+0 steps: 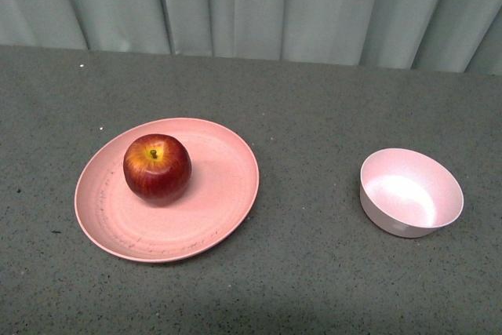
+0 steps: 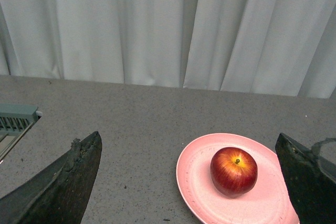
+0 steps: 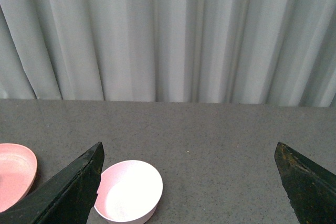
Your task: Move apple from plate to bowl
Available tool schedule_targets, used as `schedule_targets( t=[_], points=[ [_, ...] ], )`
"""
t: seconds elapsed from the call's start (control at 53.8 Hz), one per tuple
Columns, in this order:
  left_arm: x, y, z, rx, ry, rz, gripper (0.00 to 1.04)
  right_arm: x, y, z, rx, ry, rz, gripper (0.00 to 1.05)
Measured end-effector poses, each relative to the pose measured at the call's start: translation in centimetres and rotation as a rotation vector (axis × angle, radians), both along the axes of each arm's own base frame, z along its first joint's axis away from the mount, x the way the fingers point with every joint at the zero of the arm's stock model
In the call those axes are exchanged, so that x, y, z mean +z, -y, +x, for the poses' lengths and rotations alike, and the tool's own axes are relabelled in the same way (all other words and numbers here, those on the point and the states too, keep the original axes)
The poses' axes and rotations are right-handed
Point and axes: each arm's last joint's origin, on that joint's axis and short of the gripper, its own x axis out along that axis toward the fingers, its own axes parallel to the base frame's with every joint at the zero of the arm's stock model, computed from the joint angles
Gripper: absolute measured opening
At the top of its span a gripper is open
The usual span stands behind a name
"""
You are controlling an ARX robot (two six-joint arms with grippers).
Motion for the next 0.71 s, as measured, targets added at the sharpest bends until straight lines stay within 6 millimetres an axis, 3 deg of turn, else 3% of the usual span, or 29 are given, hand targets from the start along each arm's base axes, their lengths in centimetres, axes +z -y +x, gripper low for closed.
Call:
schedule_targets(
  t=[0.706],
  points=[
    [0.00, 0.00, 0.00, 0.000, 0.000, 0.000, 0.98, 0.00, 0.00, 0.00, 0.000, 0.000, 0.000, 0.95]
  ],
)
